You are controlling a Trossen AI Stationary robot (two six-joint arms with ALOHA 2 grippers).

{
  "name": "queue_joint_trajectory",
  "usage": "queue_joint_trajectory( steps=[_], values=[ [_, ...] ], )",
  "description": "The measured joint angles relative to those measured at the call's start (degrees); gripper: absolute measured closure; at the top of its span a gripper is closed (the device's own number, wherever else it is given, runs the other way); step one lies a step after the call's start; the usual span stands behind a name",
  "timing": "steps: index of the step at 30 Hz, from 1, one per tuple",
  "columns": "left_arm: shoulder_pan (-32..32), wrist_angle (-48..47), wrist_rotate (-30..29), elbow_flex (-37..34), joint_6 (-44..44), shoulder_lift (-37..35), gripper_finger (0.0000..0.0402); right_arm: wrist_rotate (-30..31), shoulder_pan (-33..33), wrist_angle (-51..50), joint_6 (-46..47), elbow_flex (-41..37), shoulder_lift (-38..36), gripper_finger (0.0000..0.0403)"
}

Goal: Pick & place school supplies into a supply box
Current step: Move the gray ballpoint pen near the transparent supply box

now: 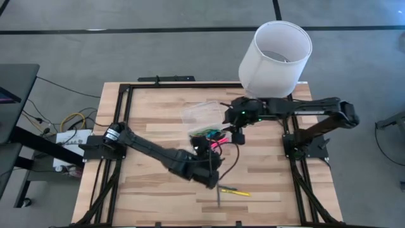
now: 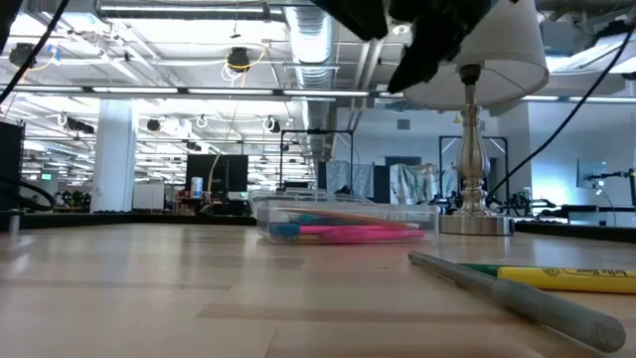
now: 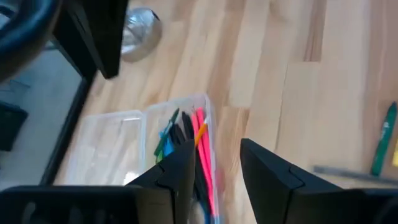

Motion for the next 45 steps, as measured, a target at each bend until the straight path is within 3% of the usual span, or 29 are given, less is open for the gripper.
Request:
queue_joint_trajectory(
  steps=[8,15,17,23,27,31,36,41,45],
  values=[
    [6.22,8.36,21.48,0.0,10.43,0.02,0.0278,5.51,1.38,-10.76,0.65,-0.68,-6.28,0.0269],
    [10.03,6.76,39.07,0.0,14.95,0.02,0.0278,6.02,4.49,-9.54,7.95,-11.13,-17.53,0.0274],
    [10.24,4.96,40.39,0.0,16.64,0.02,0.0278,6.13,5.81,-9.41,11.51,-14.21,-21.27,0.0275],
    [10.42,0.98,35.39,0.0,26.24,0.03,0.0278,11.39,11.41,-5.11,23.66,-21.78,-29.96,0.0276],
    [11.4,1.78,41.45,-0.03,32.47,0.75,0.0278,14.93,16.0,0.36,31.73,-25.52,-32.56,0.0274],
    [13.07,2.43,49.32,-3.15,34.03,0.59,0.0278,15.92,21.9,9.48,36.92,-28.42,-31.54,0.0276],
    [14.87,5.73,60.97,-8.71,36.12,0.3,0.0278,25.51,30.47,15.65,44.28,-29.45,-25.07,0.0282],
    [13.36,14.03,62.75,-15.62,40.59,0.35,0.0278,34.42,37.98,18.2,55.21,-29.49,-17.69,0.0283],
    [11.29,20.82,60.98,-18.82,44.09,0.37,0.0278,38.86,42.62,18.02,64.89,-29.49,-12.43,0.0283]
  ],
)
